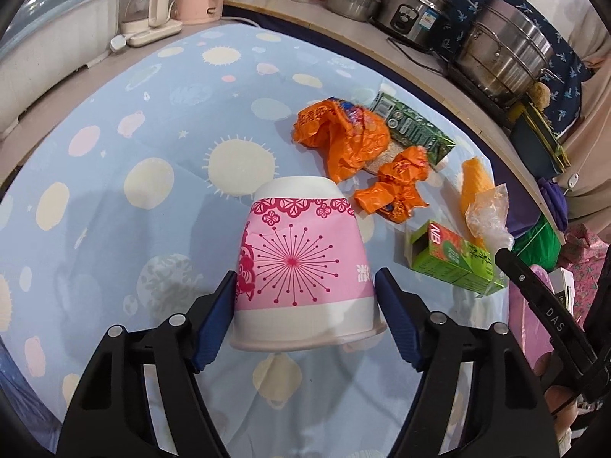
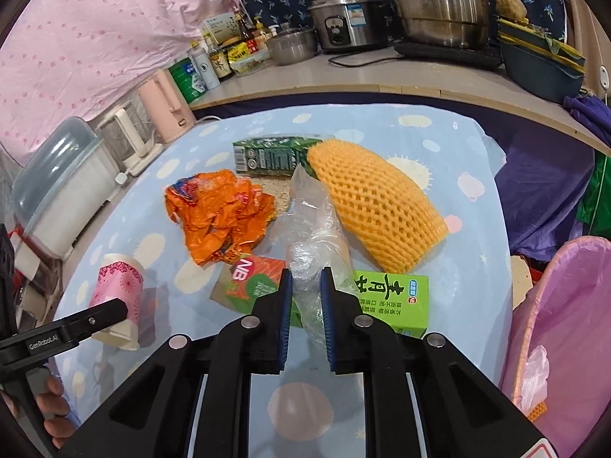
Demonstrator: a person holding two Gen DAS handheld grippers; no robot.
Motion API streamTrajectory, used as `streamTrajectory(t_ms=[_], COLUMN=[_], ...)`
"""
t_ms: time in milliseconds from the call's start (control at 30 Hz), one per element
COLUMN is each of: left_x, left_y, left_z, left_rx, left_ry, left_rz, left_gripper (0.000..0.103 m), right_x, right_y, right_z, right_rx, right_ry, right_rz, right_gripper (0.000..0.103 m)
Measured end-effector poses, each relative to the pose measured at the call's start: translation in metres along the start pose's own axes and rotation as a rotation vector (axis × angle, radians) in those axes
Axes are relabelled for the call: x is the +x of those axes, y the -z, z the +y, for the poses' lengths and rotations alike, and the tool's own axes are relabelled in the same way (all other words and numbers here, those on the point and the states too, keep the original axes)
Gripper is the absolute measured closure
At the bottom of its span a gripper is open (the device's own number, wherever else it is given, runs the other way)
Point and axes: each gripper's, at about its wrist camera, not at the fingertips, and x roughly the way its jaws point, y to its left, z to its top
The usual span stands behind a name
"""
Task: Collect trash
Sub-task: 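Grasp the pink paper cup with the left tool while the right tool grasps the clear plastic bag, then carry the pink cup and clear bag over the pink bin and release them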
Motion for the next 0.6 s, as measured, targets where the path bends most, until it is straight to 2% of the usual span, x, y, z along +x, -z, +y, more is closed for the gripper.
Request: streamTrajectory(t_ms=[333,600], left_x=[-0.043,-0.063], left_y=[0.015,0.036], left_z=[-0.045,-0.115], left_rx=[0.112,0.268], left_ry=[0.068,0.141], left_rz=[-0.053,-0.085], left_gripper=[0.034,0.034], right_x=[-0.078,-0.137], right_y=[0.006,0.021], right_z=[-0.009,-0.054], right_rx=[0.033,0.109], right_ry=[-0.043,0.027], right_rz=[-0.127,-0.213], right_gripper=[0.089,0.089])
